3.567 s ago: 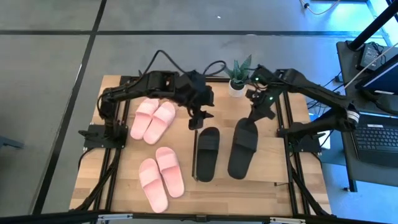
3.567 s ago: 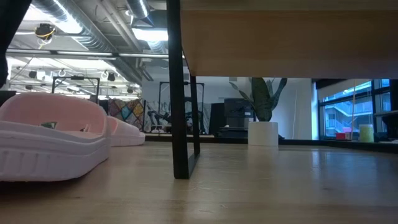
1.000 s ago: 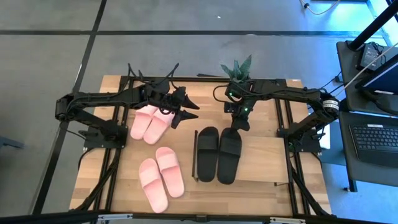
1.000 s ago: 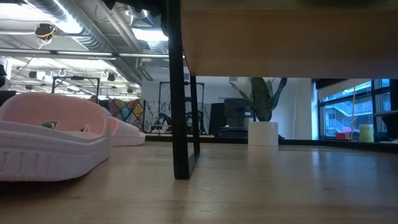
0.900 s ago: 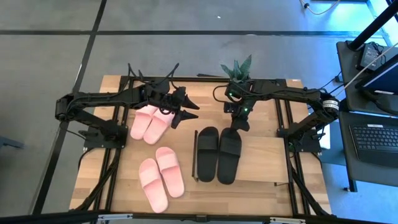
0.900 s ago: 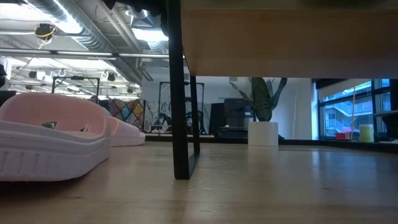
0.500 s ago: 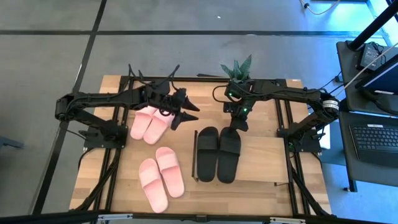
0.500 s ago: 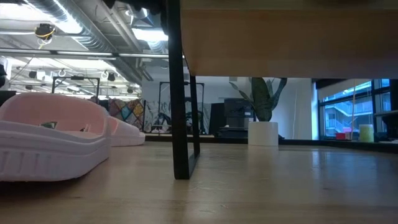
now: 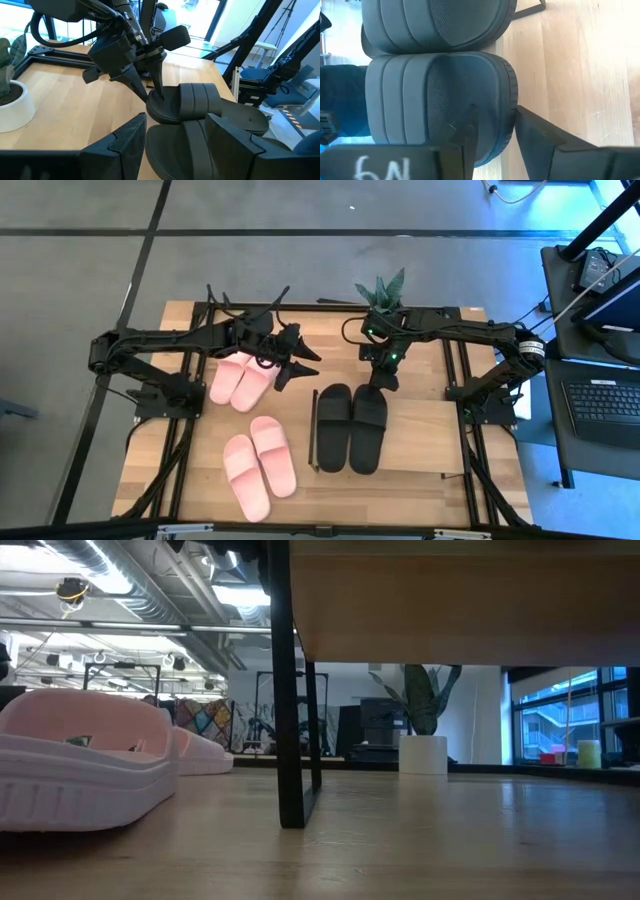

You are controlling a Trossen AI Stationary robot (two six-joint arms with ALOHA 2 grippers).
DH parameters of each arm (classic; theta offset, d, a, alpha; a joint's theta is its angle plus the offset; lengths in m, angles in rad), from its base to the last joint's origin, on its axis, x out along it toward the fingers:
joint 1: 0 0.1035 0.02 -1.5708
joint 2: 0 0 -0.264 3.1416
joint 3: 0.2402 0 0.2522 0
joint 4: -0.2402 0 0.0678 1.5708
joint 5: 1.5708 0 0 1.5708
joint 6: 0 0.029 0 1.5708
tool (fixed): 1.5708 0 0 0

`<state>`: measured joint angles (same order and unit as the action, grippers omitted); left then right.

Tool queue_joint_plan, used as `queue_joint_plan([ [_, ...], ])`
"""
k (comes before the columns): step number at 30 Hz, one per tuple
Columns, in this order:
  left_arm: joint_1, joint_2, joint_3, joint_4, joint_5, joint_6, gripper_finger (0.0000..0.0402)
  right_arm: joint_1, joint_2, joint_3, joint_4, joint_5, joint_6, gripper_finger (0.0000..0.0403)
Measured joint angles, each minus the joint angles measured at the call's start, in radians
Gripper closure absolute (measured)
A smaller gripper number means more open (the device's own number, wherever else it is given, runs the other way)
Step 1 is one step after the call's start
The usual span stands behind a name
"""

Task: Pick and place slides into the shelf
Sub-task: Put the black slipper onto the shelf, then put the top left pink slipper under the shelf

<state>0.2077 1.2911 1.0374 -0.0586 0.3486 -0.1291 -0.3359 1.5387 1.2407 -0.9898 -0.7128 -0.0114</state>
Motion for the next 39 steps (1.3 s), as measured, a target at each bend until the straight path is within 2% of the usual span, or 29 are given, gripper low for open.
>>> queue_joint_plan([
  [13,0.0,0.0,0.0,0.0,0.0,0.0,0.0208,0.0,0.0,0.0,-0.004,-0.006,0.038,0.0193],
  [17,0.0,0.0,0.0,-0.001,0.0,-0.002,0.0208,0.0,-0.01,0.001,-0.014,-0.009,0.037,0.0181],
  [23,0.0,0.0,0.0,-0.002,0.0,-0.003,0.0208,-0.001,-0.017,0.002,-0.033,-0.069,0.083,0.0171],
  [28,0.0,0.0,0.0,-0.002,0.0,-0.003,0.0208,-0.023,-0.017,0.081,-0.141,-0.068,0.085,0.0173],
  [32,-0.001,0.0,0.0,-0.007,0.0,-0.038,0.0208,-0.055,-0.05,0.208,-0.173,-0.022,0.063,0.0174],
  [39,-0.002,0.0,0.0,-0.026,0.004,-0.111,0.0208,-0.104,-0.128,0.45,-0.205,0.234,0.059,0.0174],
])
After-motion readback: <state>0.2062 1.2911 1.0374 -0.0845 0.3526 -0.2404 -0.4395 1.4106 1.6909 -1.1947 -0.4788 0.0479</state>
